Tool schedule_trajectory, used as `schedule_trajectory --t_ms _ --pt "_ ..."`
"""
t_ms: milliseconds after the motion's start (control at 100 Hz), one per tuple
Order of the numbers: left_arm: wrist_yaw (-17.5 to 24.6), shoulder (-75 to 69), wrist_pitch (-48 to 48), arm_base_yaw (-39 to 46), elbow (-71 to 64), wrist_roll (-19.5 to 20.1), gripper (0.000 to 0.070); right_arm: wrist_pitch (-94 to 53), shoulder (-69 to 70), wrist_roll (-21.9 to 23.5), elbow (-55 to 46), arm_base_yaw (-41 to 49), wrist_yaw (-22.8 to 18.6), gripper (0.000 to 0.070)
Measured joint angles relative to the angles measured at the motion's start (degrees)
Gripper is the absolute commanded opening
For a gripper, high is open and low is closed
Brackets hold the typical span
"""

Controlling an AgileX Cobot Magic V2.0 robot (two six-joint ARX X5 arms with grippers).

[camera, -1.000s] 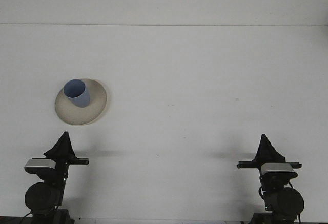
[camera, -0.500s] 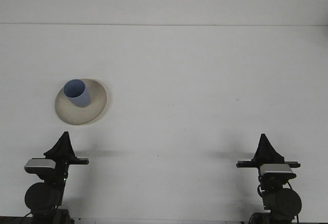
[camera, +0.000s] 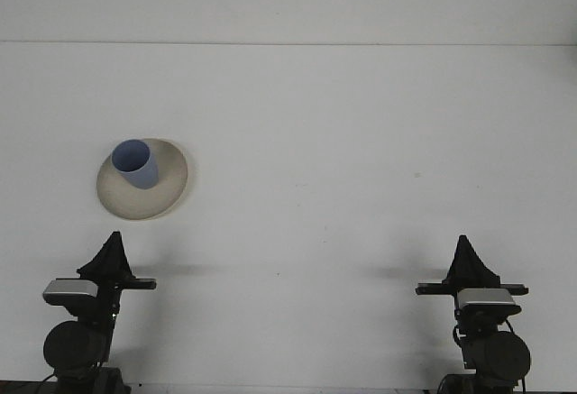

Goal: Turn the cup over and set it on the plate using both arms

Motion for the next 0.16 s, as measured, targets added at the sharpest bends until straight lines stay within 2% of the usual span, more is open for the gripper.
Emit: schedule_trajectory --t_ms 160 --pt "0.0 0.0 0.0 0.0 0.0 0.0 0.0011 0.0 0.0 0.0 0.0 0.0 0.0 0.0004"
